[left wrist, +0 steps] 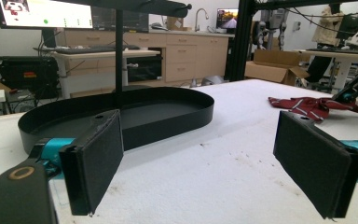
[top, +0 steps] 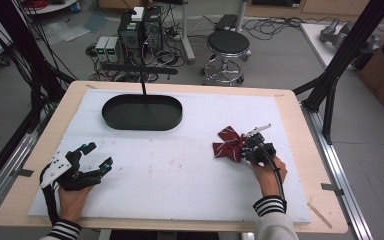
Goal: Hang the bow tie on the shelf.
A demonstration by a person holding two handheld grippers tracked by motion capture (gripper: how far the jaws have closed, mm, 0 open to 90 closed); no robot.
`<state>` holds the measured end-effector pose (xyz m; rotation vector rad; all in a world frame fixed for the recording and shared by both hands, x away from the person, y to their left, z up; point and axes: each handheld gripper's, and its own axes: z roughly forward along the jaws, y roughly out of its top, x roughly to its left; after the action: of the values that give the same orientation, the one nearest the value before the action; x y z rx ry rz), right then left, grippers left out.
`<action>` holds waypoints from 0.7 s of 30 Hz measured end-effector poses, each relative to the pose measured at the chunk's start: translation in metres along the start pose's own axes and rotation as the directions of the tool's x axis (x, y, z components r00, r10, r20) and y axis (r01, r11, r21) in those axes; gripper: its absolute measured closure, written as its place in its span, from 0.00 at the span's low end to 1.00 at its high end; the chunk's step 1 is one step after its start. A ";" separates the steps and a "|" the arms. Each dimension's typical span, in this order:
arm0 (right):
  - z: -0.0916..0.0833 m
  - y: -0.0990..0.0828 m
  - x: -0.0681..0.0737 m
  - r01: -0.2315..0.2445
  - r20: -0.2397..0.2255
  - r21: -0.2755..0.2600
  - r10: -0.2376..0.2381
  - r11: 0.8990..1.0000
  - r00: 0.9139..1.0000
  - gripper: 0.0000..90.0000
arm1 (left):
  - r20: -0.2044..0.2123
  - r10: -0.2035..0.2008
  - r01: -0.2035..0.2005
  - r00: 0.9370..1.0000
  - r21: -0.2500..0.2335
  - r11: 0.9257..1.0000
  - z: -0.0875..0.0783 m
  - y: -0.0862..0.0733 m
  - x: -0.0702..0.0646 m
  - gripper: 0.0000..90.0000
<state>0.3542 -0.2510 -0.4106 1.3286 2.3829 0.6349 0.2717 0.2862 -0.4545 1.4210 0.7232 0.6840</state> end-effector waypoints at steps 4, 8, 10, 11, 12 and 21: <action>-0.006 0.001 0.001 -0.008 -0.012 -0.055 0.008 0.998 1.000 0.98 | 0.000 0.001 -0.001 1.000 0.001 1.000 0.000 0.000 0.000 0.18; -0.014 0.003 0.005 -0.002 -0.022 -0.142 -0.001 0.990 1.000 0.99 | 0.000 0.001 -0.001 1.000 0.001 1.000 0.000 0.000 0.000 0.18; -0.017 0.004 0.006 0.000 -0.028 -0.170 -0.005 0.985 1.000 0.99 | -0.001 0.001 -0.001 1.000 0.001 1.000 0.000 0.000 0.000 0.18; -0.018 0.005 0.007 0.004 -0.029 -0.186 -0.009 0.983 1.000 0.99 | -0.001 0.001 -0.001 1.000 0.001 1.000 0.000 0.000 0.000 0.18; -0.022 0.007 0.010 0.010 -0.033 -0.230 -0.018 0.973 0.999 0.99 | -0.001 0.001 -0.001 1.000 0.002 1.000 0.000 0.000 0.000 0.18; -0.035 0.018 0.023 0.019 -0.049 -0.359 -0.040 0.933 0.998 0.99 | -0.001 0.001 -0.001 1.000 0.002 1.000 0.000 0.000 0.000 0.18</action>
<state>0.3386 -0.2305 -0.3732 1.1259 2.1852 1.0526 0.2717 0.2863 -0.4545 1.4227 0.7242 0.6848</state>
